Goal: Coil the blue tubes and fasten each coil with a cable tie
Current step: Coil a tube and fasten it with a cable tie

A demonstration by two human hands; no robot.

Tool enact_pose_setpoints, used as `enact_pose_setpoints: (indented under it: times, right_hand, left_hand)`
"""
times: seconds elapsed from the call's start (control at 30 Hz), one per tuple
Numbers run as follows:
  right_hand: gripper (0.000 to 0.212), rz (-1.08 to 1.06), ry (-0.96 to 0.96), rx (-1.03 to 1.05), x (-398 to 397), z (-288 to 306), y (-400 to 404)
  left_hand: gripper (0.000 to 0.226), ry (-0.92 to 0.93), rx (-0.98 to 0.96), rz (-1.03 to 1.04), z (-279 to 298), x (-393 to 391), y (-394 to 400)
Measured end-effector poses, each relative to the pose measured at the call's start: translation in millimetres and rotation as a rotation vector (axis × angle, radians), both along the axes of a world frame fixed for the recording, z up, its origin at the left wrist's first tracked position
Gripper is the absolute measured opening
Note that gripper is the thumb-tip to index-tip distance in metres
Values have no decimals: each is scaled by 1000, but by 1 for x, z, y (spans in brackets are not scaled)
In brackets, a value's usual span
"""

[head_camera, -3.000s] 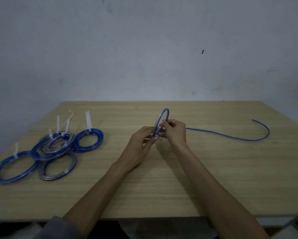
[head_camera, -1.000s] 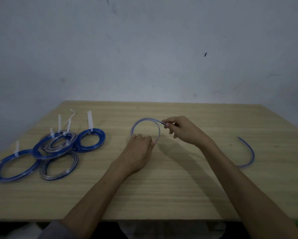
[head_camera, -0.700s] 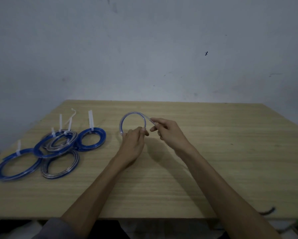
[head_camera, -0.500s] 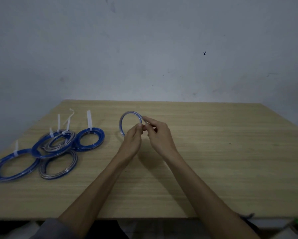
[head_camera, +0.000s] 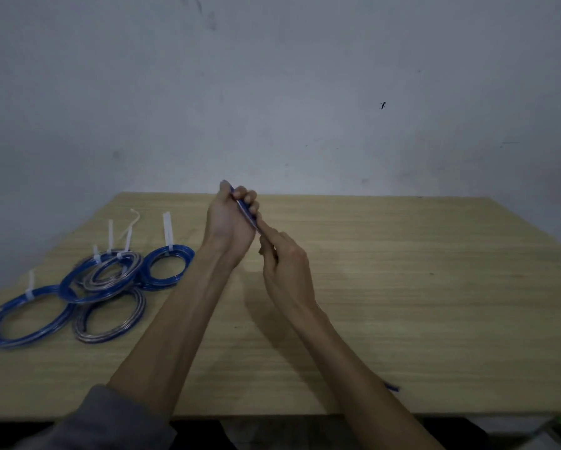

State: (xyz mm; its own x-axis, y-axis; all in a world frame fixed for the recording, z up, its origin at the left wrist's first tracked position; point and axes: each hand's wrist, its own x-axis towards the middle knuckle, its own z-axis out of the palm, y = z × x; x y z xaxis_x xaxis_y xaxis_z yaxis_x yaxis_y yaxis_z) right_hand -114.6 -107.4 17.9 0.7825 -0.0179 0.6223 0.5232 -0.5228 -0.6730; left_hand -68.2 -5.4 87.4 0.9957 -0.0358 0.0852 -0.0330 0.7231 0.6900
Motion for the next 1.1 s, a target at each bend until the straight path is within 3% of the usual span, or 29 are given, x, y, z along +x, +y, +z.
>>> enact_pose_setpoints:
  times: [0.17, 0.4, 0.53, 0.67, 0.8, 1.1]
  right_hand:
    - [22, 73, 35, 0, 13, 5, -23]
    - [20, 186, 143, -330, 31, 32, -60]
    - [23, 141, 136, -486, 36, 58, -73]
    - [25, 138, 59, -622, 34, 83, -75]
    - [25, 121, -13, -649, 33, 93, -74]
    - [22, -131, -308, -798, 43, 98, -81]
  left_hand:
    - [44, -80, -76, -148, 17, -8, 16]
    - [48, -161, 241, -262, 24, -21, 24]
    - [49, -223, 258, -218, 26, -28, 23]
    - [48, -354, 162, -96, 37, -38, 19]
    - [50, -424, 199, -84, 49, -42, 16]
    - [47, -518, 557, -96, 39, -45, 9]
